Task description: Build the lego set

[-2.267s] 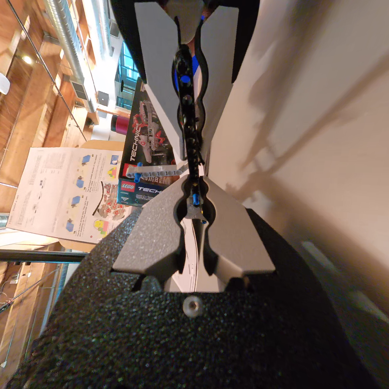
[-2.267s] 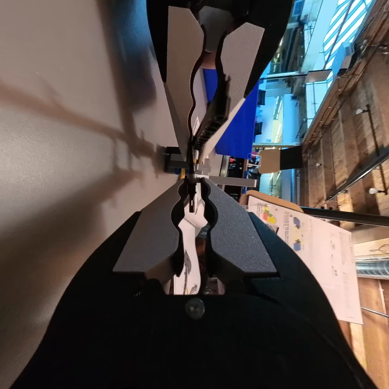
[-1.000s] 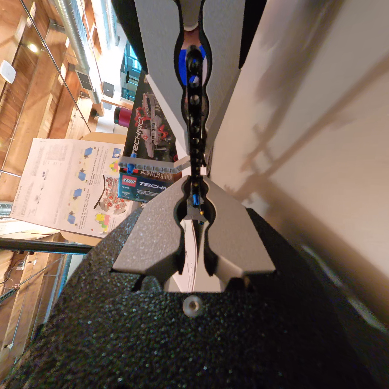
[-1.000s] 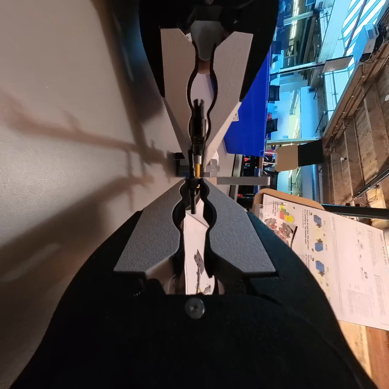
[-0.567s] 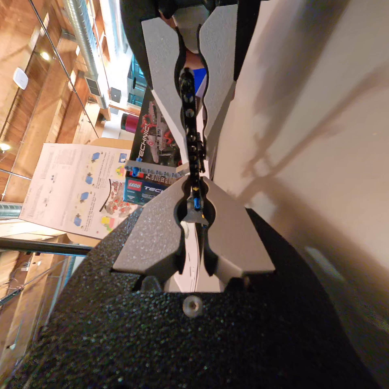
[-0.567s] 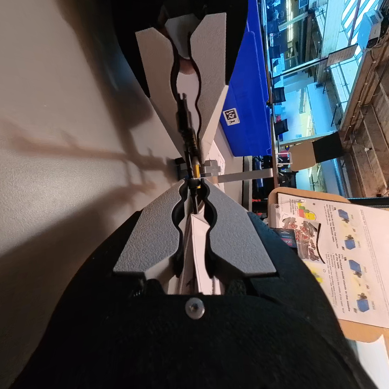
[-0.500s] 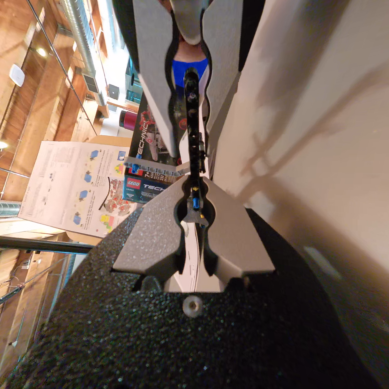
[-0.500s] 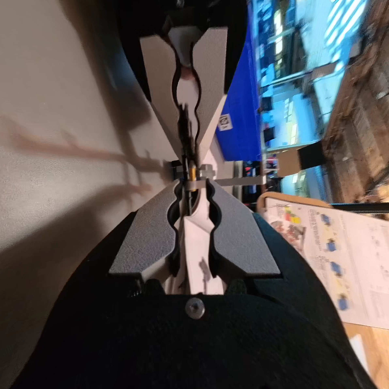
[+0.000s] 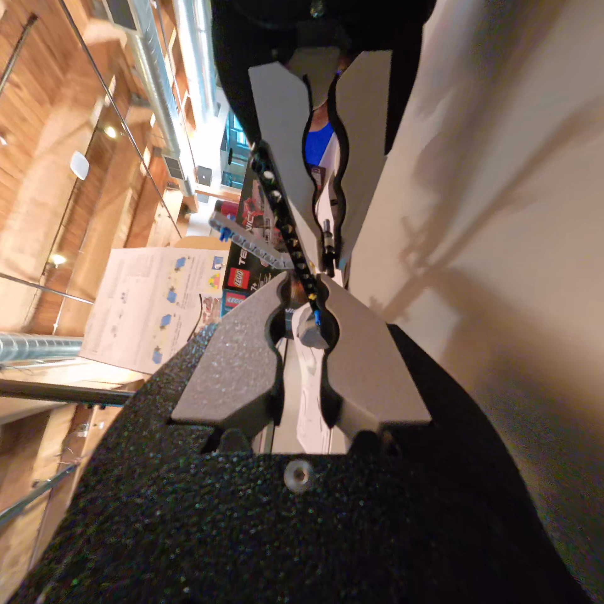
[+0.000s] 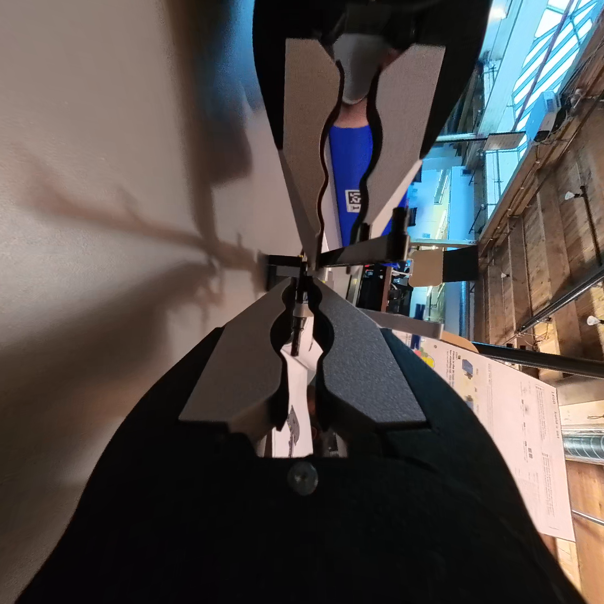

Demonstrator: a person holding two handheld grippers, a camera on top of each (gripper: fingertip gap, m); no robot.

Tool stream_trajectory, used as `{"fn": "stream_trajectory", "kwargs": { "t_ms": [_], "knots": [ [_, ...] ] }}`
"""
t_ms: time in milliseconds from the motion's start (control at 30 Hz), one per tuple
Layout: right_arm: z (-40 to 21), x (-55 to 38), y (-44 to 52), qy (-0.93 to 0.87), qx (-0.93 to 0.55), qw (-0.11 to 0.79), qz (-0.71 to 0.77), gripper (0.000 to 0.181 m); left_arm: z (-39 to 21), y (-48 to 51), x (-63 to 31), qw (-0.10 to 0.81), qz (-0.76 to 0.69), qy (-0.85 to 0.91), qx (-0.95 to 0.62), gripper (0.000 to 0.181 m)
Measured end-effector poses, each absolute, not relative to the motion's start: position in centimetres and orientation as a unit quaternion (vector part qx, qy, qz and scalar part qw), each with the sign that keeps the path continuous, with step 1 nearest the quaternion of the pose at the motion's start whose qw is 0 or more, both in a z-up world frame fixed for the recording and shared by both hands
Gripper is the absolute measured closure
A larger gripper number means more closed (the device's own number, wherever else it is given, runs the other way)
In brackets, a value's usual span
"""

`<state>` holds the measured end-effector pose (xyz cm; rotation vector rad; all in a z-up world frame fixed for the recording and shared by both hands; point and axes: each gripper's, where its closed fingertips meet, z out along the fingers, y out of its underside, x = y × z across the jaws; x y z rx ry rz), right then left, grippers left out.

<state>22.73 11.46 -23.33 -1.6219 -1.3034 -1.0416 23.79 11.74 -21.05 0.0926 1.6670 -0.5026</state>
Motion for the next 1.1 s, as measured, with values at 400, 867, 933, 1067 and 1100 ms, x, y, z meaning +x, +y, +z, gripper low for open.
{"fn": "stream_trajectory", "kwargs": {
  "t_ms": [400, 867, 933, 1067, 1100],
  "knots": [
    [-23.5, 22.7, 11.0, -0.493, -0.687, 0.409, -0.344, 0.178, -21.8, 11.0, 23.3, 0.624, -0.211, 0.749, 0.067, 0.176],
    [-23.5, 22.3, 11.2, -0.487, -0.689, 0.43, -0.321, 0.178, -22.6, 10.8, 23.1, 0.615, -0.228, 0.751, 0.071, 0.177],
    [-23.8, 22.3, 11.3, -0.5, -0.679, 0.416, -0.341, 0.179, -22.8, 10.9, 23.2, 0.61, -0.23, 0.755, 0.068, 0.176],
    [-24.1, 22.3, 11.5, -0.514, -0.669, 0.401, -0.358, 0.179, -23.3, 10.9, 23.3, 0.603, -0.228, 0.761, 0.067, 0.176],
    [-24.2, 22.3, 11.7, -0.511, -0.668, 0.403, -0.36, 0.179, -23.3, 10.9, 23.4, 0.605, -0.224, 0.761, 0.069, 0.176]
  ]
}}
